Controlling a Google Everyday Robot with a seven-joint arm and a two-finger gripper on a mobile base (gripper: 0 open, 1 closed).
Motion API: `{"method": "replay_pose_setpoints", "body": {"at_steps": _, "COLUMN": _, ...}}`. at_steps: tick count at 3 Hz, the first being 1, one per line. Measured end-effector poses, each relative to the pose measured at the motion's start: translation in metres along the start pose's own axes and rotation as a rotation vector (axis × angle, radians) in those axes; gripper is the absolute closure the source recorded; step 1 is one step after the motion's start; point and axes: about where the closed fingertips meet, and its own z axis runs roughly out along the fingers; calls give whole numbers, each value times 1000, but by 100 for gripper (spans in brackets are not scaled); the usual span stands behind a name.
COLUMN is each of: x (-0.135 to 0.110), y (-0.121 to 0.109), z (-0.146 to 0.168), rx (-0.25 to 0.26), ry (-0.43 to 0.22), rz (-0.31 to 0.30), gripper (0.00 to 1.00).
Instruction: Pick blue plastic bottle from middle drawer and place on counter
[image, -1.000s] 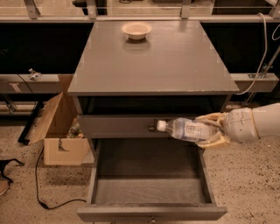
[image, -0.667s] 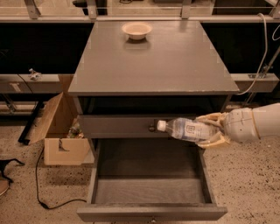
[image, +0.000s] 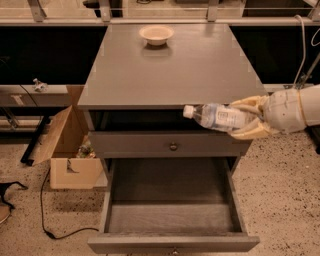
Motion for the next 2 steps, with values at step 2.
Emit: {"method": "replay_pose_setpoints", "body": {"at_steps": 2, "x": -6, "y": -100, "z": 2, "rx": 57, "ry": 18, "rz": 81, "gripper": 100}}
